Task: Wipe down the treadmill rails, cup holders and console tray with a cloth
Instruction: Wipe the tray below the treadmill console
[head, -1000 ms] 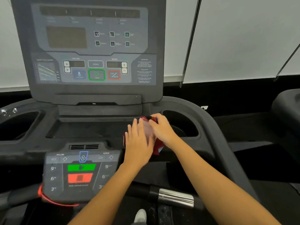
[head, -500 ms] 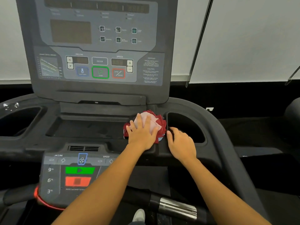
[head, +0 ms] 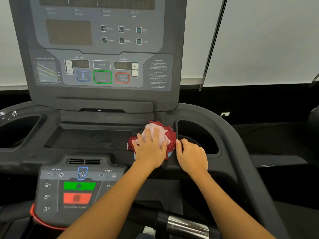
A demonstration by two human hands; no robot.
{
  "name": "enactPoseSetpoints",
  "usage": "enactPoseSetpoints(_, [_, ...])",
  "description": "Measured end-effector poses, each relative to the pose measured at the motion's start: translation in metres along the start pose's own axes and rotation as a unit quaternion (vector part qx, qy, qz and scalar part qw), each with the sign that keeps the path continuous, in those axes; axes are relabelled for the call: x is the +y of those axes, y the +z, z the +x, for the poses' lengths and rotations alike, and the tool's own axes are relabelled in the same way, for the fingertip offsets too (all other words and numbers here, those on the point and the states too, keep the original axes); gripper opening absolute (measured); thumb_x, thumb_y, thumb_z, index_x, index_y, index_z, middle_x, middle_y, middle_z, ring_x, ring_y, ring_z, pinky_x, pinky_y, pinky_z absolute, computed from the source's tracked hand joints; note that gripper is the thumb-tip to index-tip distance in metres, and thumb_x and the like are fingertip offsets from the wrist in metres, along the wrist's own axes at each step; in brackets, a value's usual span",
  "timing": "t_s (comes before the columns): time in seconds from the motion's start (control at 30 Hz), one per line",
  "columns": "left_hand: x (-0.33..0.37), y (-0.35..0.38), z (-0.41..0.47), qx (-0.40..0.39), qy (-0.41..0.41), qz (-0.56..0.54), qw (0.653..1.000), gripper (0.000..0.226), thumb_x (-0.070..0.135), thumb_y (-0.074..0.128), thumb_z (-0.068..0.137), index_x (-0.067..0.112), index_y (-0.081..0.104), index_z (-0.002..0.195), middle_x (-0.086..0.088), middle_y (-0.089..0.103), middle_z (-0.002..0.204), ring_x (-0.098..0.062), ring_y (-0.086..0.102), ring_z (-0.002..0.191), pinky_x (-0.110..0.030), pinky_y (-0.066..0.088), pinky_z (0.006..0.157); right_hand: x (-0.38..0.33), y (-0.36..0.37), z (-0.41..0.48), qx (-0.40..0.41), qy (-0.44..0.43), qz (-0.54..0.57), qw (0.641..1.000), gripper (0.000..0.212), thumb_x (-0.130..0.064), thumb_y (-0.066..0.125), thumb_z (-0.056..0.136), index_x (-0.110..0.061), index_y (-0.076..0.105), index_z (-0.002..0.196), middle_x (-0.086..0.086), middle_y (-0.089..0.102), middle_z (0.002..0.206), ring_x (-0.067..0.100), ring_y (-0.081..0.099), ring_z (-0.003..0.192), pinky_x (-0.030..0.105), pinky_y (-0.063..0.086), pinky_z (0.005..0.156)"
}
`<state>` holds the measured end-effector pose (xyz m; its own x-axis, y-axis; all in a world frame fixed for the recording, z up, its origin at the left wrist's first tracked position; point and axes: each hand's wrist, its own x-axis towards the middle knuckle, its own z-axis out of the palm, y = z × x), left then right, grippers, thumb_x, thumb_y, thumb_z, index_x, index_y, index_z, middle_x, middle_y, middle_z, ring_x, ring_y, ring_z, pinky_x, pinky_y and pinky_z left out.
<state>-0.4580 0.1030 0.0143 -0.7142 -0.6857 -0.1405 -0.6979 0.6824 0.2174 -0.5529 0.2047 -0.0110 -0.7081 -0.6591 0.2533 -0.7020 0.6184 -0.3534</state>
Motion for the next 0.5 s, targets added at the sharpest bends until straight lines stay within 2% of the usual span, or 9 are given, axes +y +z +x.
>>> enactPoseSetpoints(0.1, [-0.002, -0.004, 0.013, -0.022, -0.001, -0.019, 1.000, 0.064, 0.048, 0.019, 0.098, 0.023, -0.012, 0.148, -0.012, -0.018, 0.155, -0.044, -0.004, 0.140, -0.054, 0.004, 0.113, 0.003, 0.001, 0.000, 0.006, 0.000, 0.000, 1.000, 0.042, -0.040, 0.035, 0.098, -0.019, 0.052, 0.066, -0.005, 0.055, 0.056, 0.012, 0.052, 0.050, 0.032, 0.047, 0.060])
enactPoseSetpoints(0.2, [-0.011, -0.007, 0.010, -0.035, -0.029, -0.001, 0.999, 0.066, 0.052, 0.014, 0.097, 0.020, -0.013, 0.148, -0.013, -0.017, 0.155, -0.043, -0.002, 0.141, -0.051, 0.006, 0.114, 0.006, 0.002, -0.001, 0.003, -0.001, 0.001, 1.000, 0.045, -0.040, 0.036, 0.097, -0.018, 0.050, 0.061, -0.004, 0.052, 0.053, 0.012, 0.050, 0.048, 0.032, 0.046, 0.059])
enactPoseSetpoints(0.3, [-0.041, -0.021, 0.012, -0.043, -0.142, 0.034, 0.988, 0.068, 0.053, 0.016, 0.096, 0.018, -0.010, 0.149, -0.016, -0.013, 0.155, -0.046, 0.004, 0.139, -0.051, 0.011, 0.114, 0.008, 0.002, -0.001, 0.002, -0.006, -0.012, 1.000, 0.046, -0.041, 0.034, 0.097, -0.018, 0.051, 0.062, -0.004, 0.053, 0.053, 0.011, 0.050, 0.049, 0.030, 0.045, 0.061])
enactPoseSetpoints(0.4, [-0.072, -0.037, 0.020, -0.082, -0.260, 0.031, 0.962, 0.072, 0.051, 0.020, 0.096, 0.017, -0.016, 0.147, -0.016, -0.019, 0.154, -0.046, 0.000, 0.140, -0.051, 0.007, 0.115, 0.008, 0.003, -0.001, 0.004, -0.011, -0.022, 1.000, 0.047, -0.041, 0.034, 0.098, -0.018, 0.050, 0.061, -0.004, 0.053, 0.052, 0.011, 0.048, 0.047, 0.029, 0.044, 0.060])
enactPoseSetpoints(0.5, [-0.072, -0.043, 0.026, -0.105, -0.299, 0.015, 0.948, 0.075, 0.049, 0.025, 0.097, 0.014, -0.021, 0.144, -0.018, -0.023, 0.152, -0.047, -0.005, 0.139, -0.053, 0.003, 0.113, 0.005, 0.004, -0.001, 0.009, -0.011, -0.044, 0.999, 0.048, -0.040, 0.033, 0.098, -0.018, 0.050, 0.059, -0.003, 0.052, 0.050, 0.013, 0.048, 0.046, 0.030, 0.044, 0.058])
